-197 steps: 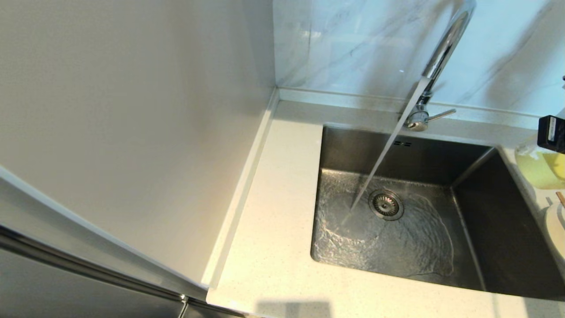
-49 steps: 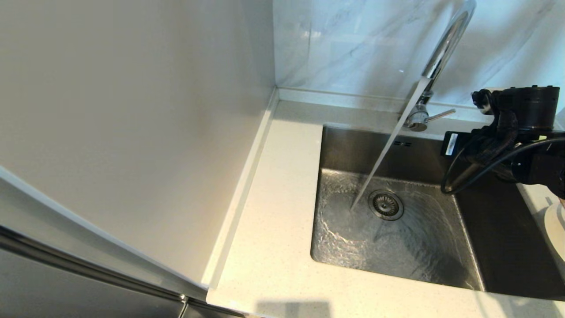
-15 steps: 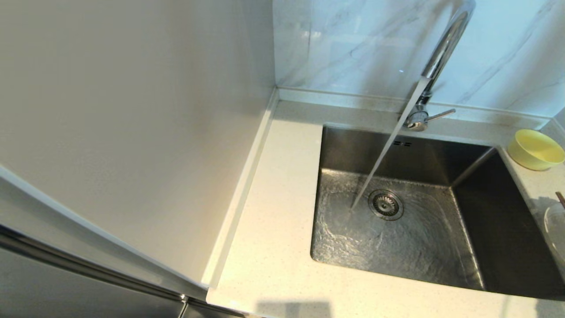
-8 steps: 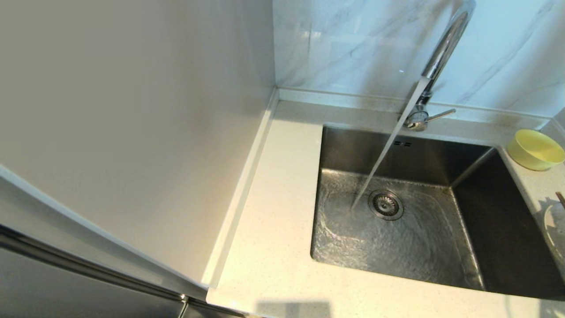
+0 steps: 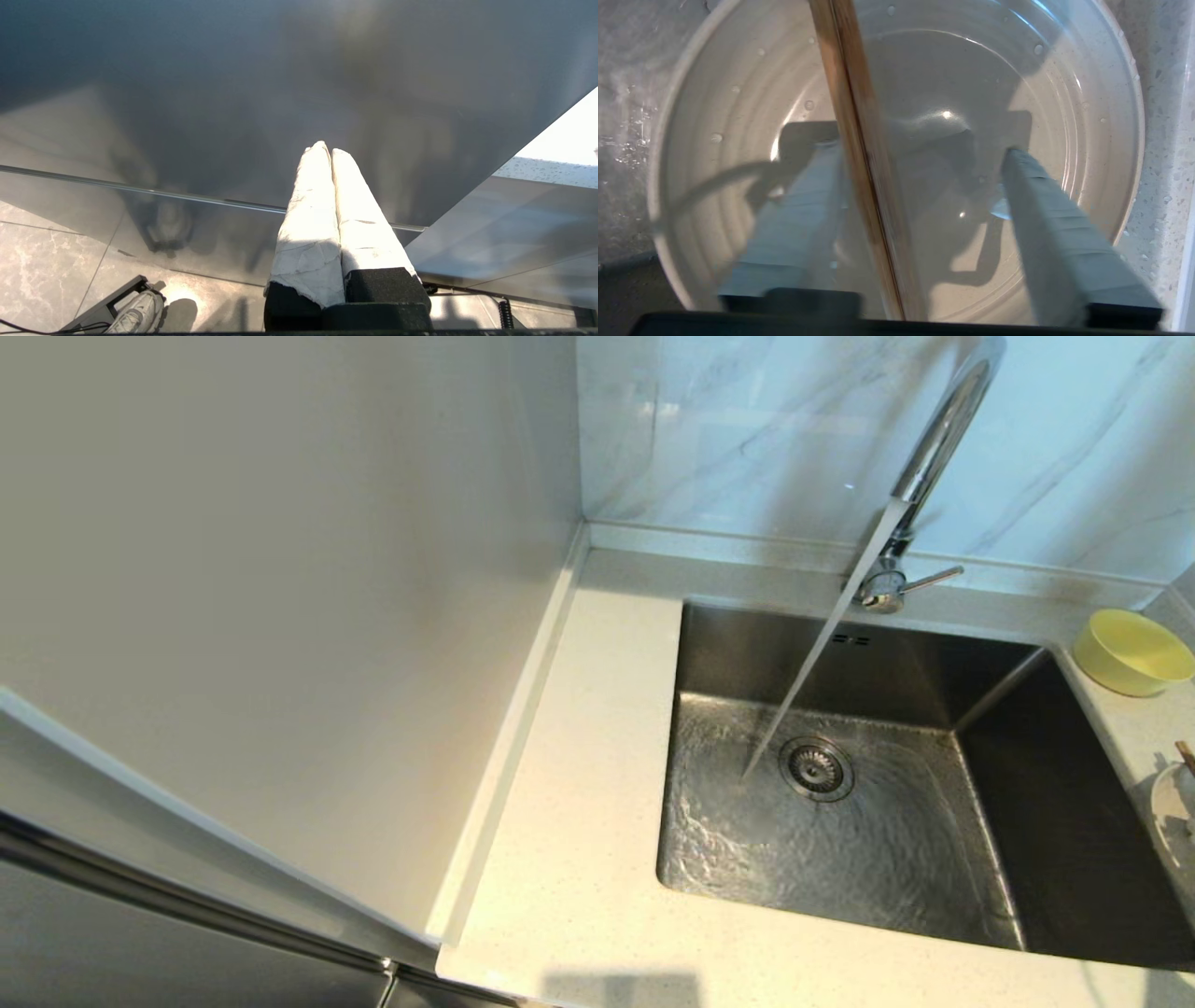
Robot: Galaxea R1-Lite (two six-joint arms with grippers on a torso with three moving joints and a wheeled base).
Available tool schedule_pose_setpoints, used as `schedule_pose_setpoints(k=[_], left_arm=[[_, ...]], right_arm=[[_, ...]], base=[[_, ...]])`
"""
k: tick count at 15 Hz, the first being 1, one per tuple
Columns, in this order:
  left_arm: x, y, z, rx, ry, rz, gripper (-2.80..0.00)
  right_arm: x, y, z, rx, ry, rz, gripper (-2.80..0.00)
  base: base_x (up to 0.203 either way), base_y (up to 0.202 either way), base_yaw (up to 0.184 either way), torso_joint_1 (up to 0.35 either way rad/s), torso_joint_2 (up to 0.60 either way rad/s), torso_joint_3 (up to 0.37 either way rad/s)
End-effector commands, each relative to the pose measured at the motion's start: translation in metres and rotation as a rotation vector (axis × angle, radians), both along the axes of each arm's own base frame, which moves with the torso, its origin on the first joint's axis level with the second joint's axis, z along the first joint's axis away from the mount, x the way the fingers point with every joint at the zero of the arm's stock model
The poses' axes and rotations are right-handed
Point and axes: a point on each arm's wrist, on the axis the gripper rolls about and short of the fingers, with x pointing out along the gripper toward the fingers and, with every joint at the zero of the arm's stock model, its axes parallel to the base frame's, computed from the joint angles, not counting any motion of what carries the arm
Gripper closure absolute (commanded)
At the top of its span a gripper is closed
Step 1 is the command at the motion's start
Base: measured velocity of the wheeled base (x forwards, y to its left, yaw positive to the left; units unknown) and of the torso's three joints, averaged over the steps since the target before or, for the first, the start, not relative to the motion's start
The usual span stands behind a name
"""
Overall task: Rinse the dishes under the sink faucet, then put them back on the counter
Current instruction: Pick up the chopsticks
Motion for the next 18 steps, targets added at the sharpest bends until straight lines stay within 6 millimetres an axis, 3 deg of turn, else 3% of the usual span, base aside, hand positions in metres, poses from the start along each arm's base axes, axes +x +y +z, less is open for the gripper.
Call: schedule_pose_setpoints(k=[1,10,18], left_arm=[[0.0,0.0,0.0,0.0,0.0,0.0,0.0],[0.0,0.0,0.0,0.0,0.0,0.0,0.0],[0.0,0.0,0.0,0.0,0.0,0.0,0.0]], right_arm=[[0.002,-0.002,-0.005,0.011,0.012,0.0,0.0],[0.001,-0.002,-0.004,0.009,0.01,-0.002,0.0],[-0.014,0.015,0.035,-0.108,-0.075,0.034,0.0]], base=[[0.0,0.0,0.0,0.0,0.0,0.0],[0.0,0.0,0.0,0.0,0.0,0.0],[0.0,0.0,0.0,0.0,0.0,0.0]])
